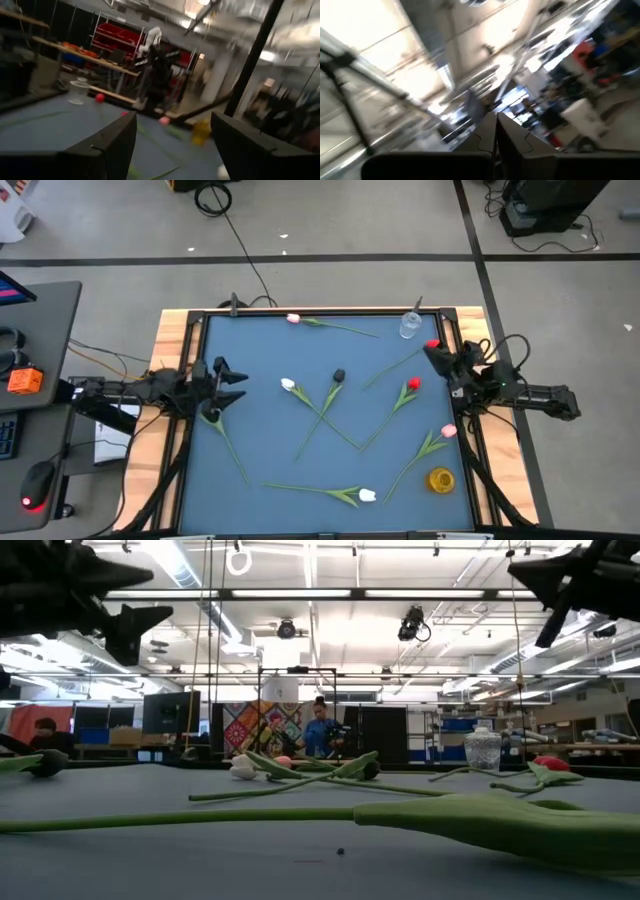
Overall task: Sort flowers into vase by color
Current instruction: Put the left black flower into the transparent vase
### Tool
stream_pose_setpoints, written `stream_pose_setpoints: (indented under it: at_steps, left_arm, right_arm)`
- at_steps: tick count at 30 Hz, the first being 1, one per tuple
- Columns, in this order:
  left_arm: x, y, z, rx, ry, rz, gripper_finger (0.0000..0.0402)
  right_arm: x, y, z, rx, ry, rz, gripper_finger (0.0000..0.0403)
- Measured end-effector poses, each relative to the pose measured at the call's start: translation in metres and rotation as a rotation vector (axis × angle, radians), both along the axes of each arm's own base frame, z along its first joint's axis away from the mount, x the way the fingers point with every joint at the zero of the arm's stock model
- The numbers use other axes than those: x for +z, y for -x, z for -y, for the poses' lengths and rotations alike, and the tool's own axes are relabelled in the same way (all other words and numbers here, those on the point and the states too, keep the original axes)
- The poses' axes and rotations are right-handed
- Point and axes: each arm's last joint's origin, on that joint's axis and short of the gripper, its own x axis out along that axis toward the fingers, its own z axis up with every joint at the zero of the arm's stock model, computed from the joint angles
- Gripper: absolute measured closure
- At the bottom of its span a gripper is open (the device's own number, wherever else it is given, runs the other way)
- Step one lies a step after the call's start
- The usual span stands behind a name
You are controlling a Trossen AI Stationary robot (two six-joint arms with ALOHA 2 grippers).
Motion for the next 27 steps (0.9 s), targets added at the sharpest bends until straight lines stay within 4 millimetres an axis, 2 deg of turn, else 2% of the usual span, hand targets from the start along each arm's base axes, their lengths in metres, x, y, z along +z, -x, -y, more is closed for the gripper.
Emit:
stream_pose_setpoints:
  at_steps: [3,8,17,22,27]
  left_arm:
    - [0.004,0.001,0.0,-0.023,0.094,0.052,0.0141]
    - [0.018,0.006,0.0,-0.113,0.359,0.211,0.0141]
    - [0.03,0.012,-0.002,-0.09,0.394,0.361,0.0141]
    - [0.03,0.013,-0.006,0.021,0.479,0.4,0.0141]
    - [0.033,0.009,-0.008,0.118,0.475,0.238,0.0141]
  right_arm:
    - [0.003,0.003,0.002,-0.047,-0.086,0.079,0.038]
    - [0.001,0.002,0.004,0.03,-0.324,0.179,0.038]
    - [-0.008,-0.01,0.004,0.108,-0.443,0.111,0.038]
    - [-0.013,-0.017,0.005,0.142,-0.521,0.077,0.038]
    - [0.005,-0.026,0.005,0.176,-0.535,0.048,0.038]
